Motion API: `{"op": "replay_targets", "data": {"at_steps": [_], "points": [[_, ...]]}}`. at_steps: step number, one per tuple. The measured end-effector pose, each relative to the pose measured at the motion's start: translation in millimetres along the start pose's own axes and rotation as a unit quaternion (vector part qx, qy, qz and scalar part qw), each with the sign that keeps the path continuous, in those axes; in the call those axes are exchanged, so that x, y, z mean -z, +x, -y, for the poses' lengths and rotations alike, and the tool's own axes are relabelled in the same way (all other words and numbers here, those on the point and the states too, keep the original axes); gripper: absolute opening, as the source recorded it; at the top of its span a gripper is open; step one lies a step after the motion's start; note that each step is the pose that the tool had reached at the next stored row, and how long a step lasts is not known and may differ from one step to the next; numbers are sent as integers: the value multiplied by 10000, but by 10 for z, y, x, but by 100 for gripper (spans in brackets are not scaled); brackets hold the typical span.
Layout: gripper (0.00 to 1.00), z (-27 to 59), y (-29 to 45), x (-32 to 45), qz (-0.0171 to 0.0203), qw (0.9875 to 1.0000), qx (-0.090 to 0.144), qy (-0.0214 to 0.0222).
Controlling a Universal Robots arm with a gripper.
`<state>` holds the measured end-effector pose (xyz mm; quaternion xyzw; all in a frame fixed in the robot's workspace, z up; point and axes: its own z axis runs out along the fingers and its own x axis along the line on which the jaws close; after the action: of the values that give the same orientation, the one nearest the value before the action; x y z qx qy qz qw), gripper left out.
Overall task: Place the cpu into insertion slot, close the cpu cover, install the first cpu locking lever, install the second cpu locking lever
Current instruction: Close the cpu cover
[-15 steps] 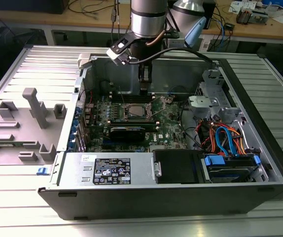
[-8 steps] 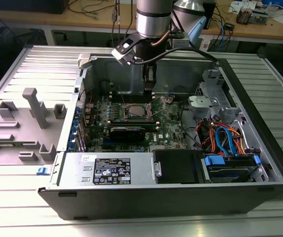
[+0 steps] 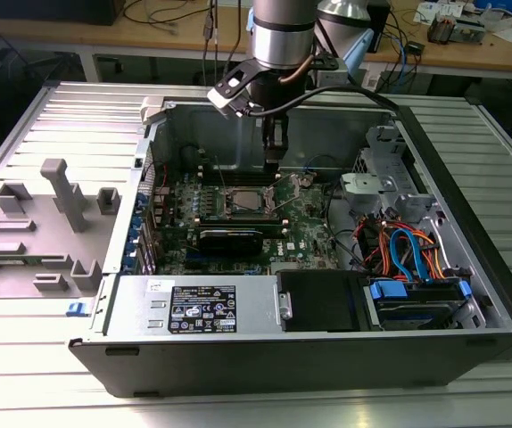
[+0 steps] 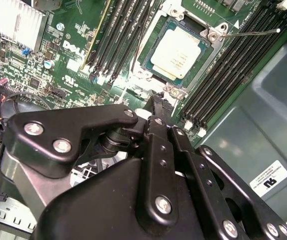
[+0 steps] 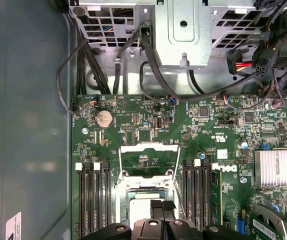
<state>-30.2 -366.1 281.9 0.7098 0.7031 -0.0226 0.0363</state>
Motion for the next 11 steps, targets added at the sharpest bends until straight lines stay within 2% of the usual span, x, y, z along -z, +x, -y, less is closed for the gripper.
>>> {"op": "replay_targets", "data": {"at_steps": [11], "points": [[11, -8, 0, 0, 0, 10000, 1, 0]]}}
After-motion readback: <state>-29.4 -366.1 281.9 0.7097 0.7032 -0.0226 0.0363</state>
